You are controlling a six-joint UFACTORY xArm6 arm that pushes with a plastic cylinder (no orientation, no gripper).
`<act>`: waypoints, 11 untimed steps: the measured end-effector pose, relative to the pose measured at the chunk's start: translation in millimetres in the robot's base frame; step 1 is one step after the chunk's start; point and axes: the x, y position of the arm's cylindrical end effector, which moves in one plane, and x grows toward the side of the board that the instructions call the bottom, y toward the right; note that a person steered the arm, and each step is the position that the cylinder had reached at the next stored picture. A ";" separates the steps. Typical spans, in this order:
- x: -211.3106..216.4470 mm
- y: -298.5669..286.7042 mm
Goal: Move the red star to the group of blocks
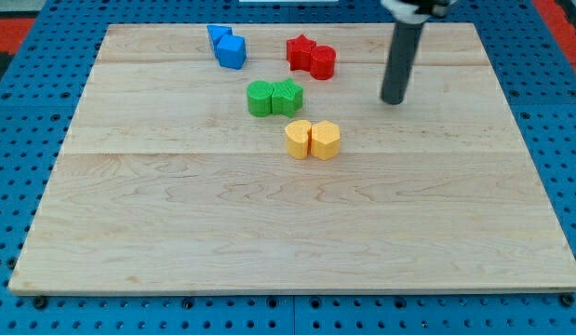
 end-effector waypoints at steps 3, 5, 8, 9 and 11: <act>-143.1 -46.7; -128.4 -113.7; -82.1 -155.9; -79.1 -173.4; -65.7 -188.3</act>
